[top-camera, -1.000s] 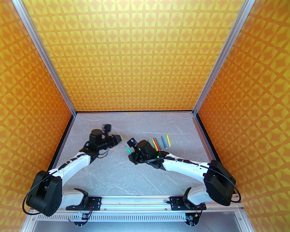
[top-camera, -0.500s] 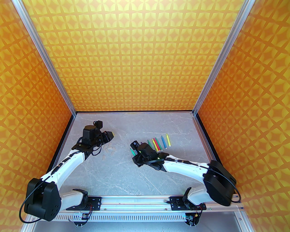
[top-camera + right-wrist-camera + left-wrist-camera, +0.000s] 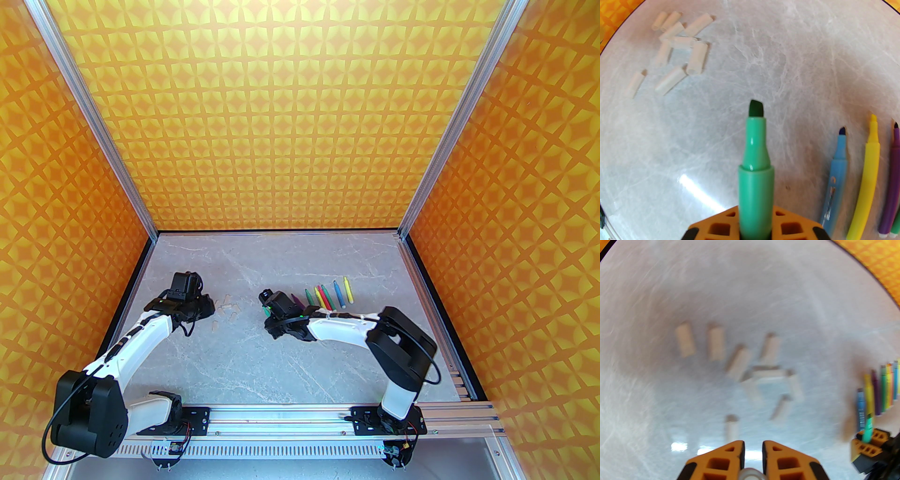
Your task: Open the pen caps
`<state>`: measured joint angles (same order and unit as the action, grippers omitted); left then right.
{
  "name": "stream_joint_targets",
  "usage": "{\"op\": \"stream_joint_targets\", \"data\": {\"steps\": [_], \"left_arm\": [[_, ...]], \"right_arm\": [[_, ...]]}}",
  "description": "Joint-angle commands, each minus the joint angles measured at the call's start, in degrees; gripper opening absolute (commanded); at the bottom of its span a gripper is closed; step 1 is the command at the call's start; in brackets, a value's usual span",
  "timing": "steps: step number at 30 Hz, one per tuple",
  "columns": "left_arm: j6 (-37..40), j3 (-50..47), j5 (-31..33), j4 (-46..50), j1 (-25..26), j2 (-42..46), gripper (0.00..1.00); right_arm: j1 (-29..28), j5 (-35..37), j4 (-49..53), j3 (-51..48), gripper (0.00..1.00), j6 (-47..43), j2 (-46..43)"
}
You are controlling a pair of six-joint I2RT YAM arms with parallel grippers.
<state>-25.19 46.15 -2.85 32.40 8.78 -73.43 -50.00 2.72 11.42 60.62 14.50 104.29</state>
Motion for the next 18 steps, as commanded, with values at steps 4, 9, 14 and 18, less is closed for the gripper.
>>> {"op": "stream_joint_targets", "data": {"steps": [4, 9, 14, 18], "left_arm": [[1.4, -1.8, 2.2, -0.2, -1.6, -4.3, 0.02], [1.6, -1.4, 2.2, -1.9, -2.0, -7.5, 0.02], [1.5, -1.1, 2.2, -3.8, -2.4, -10.2, 0.02], [1.7, -0.3, 2.2, -4.5, -2.6, -12.4, 0.04]], "right_arm": [[0.3, 2.5, 0.8, 2.6, 0.09, -0.5, 3.2], [0.3, 5.4, 2.4, 3.9, 0.1, -0.7, 5.7], [0.3, 7.5, 3.2, 4.7, 0.12, -1.2, 7.2], [0.5, 8.4, 3.4, 4.8, 0.14, -1.3, 7.8]]}}
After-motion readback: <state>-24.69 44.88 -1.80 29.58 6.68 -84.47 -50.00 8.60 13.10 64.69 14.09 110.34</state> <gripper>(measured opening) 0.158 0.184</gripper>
